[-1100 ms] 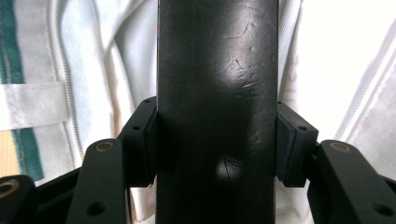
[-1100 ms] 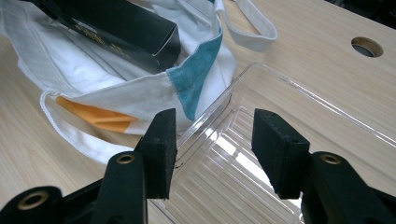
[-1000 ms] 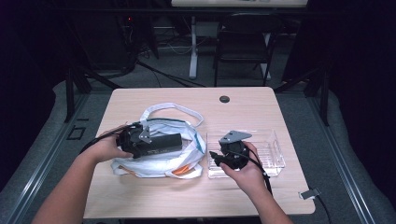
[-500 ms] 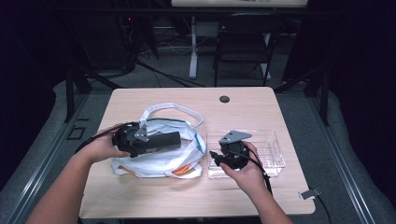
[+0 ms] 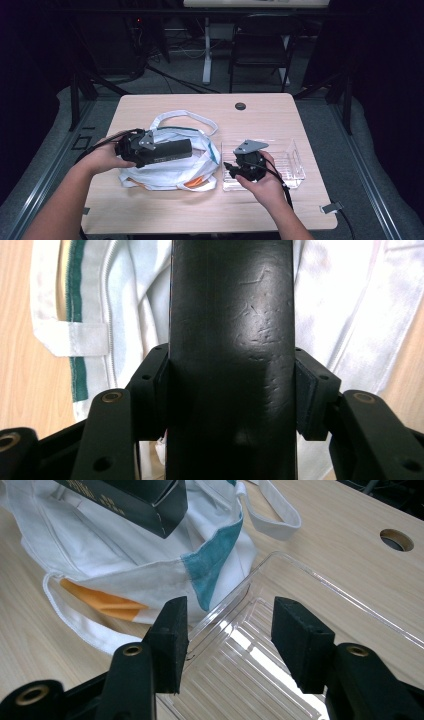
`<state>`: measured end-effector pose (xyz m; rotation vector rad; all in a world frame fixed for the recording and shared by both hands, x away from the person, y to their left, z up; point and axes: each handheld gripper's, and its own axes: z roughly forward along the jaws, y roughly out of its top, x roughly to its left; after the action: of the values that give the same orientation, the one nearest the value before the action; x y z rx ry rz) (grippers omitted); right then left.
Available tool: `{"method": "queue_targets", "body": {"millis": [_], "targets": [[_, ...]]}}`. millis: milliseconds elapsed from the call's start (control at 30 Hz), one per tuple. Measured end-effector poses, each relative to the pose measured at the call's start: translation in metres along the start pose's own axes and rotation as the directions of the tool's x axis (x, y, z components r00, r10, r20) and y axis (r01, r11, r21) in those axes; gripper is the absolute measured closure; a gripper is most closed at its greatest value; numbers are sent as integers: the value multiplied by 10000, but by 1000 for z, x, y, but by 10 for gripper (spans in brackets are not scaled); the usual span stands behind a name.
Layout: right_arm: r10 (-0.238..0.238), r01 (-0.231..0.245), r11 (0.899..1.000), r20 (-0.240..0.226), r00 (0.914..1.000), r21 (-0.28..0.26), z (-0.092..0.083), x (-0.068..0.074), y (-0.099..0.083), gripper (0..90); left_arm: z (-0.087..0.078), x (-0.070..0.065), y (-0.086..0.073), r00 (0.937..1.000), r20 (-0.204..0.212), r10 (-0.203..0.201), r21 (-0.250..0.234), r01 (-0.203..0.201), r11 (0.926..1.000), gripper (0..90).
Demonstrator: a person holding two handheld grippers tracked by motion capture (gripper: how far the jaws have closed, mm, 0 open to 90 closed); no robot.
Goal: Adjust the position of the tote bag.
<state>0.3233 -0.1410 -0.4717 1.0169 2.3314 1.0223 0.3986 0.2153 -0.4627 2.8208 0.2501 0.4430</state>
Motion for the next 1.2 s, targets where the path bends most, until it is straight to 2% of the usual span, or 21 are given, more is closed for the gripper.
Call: {"method": "queue_targets", "body": {"millis": [167, 367, 467, 533, 767, 867, 1000, 1200], "targets": [[-389, 390, 9992, 166, 9991, -89, 0, -2, 2, 465, -6, -1, -1, 9999, -67, -132, -258, 130, 9996, 437], [-714, 713, 9967, -16, 9974, -389, -2, -4, 8, 473, -13, -1, 0, 9998, -65, -165, -441, 162, 9989, 437], [-878, 880, 9961, -547, 9946, 20, -1, -7, 9, 500, -17, -1, 2, 9998, -66, -207, -541, 203, 9983, 437], [-819, 830, 9964, -581, 9949, 163, -1, -11, 10, 498, -19, -1, 4, 9998, -93, -191, -624, 185, 9979, 437], [-1250, 1281, 9908, -661, 9899, 440, -3, -25, 10, 450, -24, -1, 11, 9999, -129, -113, -790, 102, 9968, 437], [-1260, 1292, 9904, -637, 9900, 484, -2, -30, 9, 422, -24, -1, 16, 9999, -121, -44, -876, 33, 9961, 437], [-1624, 1652, 9846, -508, 9854, 570, -3, -34, 10, 382, -25, 0, 21, 10000, -83, 6, -935, -14, 9956, 437], [-1936, 1991, 9764, -699, 9786, 830, -6, -40, 16, 376, -26, 1, 30, 10000, -77, 39, -1117, -47, 9937, 437]]}}
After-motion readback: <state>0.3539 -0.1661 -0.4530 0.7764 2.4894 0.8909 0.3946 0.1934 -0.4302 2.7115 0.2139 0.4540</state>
